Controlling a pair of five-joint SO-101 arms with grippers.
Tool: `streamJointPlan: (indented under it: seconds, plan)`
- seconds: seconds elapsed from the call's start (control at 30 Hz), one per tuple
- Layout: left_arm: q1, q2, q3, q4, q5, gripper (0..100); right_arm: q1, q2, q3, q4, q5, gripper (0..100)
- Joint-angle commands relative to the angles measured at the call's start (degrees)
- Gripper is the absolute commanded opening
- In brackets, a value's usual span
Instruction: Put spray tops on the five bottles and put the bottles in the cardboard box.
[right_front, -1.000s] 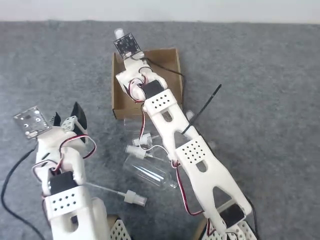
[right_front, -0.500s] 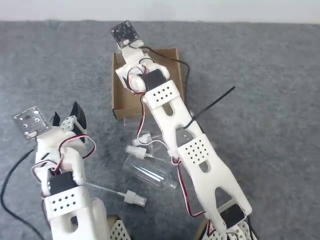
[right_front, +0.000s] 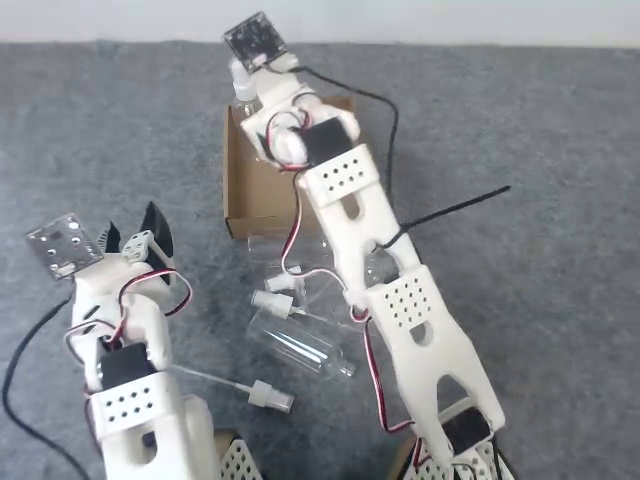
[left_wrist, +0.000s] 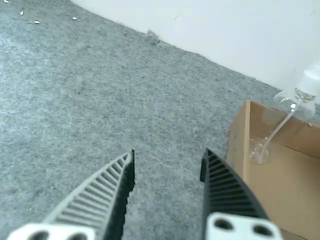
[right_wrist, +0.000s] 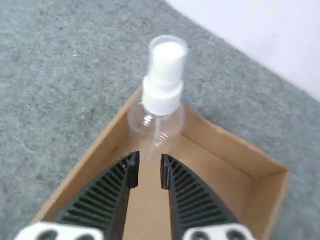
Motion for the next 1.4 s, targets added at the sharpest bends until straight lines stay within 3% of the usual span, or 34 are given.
streamJointPlan:
  seconds: [0.0,0.47,1.07,1.37]
  plan:
    - [-0.18,-1.14,-0.75,-1.76,0.53,21,1.71,-8.4,-4.13,4.0,1.23,2.8]
    - [-1.32,-1.14,-0.75,-1.76,0.53,21,-2.24,-18.24,-4.04,24.4,1.58,2.8]
    - [-3.6,-1.05,-0.57,-3.25,0.79,21,-0.48,-27.82,-2.9,25.36,1.67,0.6]
    - [-3.52,-1.05,-0.57,-3.34,0.79,21,-0.84,-43.91,23.56,25.1,1.14,0.6]
